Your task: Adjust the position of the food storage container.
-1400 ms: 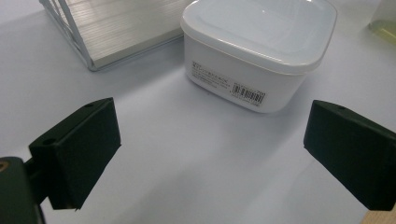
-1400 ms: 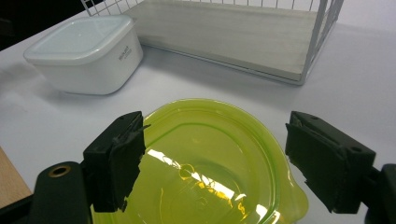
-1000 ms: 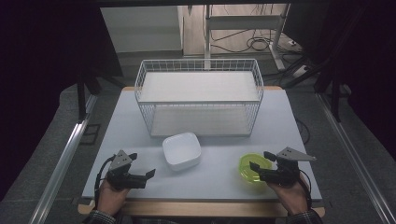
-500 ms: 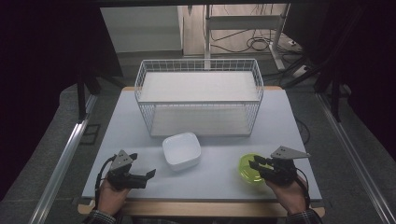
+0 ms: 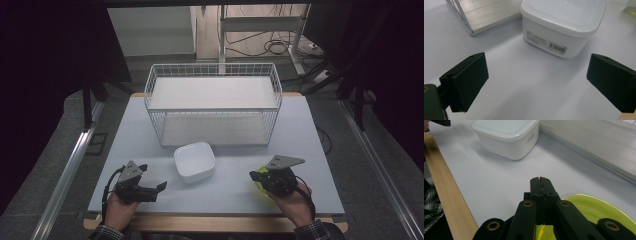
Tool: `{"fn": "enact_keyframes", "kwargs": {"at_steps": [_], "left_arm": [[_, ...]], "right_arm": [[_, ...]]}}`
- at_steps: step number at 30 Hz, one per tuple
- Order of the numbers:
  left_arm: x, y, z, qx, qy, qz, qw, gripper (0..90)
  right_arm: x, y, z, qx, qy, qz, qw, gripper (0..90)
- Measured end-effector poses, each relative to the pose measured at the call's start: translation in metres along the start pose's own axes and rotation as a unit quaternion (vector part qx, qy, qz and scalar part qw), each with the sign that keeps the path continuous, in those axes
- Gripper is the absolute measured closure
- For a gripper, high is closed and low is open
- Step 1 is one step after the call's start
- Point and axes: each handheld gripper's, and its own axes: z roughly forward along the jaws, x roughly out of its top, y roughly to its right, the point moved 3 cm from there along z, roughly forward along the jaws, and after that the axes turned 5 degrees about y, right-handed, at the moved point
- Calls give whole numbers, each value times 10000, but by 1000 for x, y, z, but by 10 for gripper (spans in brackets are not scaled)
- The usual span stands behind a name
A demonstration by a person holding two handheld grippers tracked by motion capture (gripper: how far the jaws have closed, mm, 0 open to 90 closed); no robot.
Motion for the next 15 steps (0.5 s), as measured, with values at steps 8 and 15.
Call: {"fn": "enact_keyframes", "kwargs": {"at_steps": [8,15], "left_arm": [[0,0,0,5,-3,8,10000,33],[0,0,0,10,-13,20,10000,33]], "right_arm": [[-2,-3,18,-132,-447,-102,9989,900],[-6,1,12,-59,-505,83,9987,900]]}}
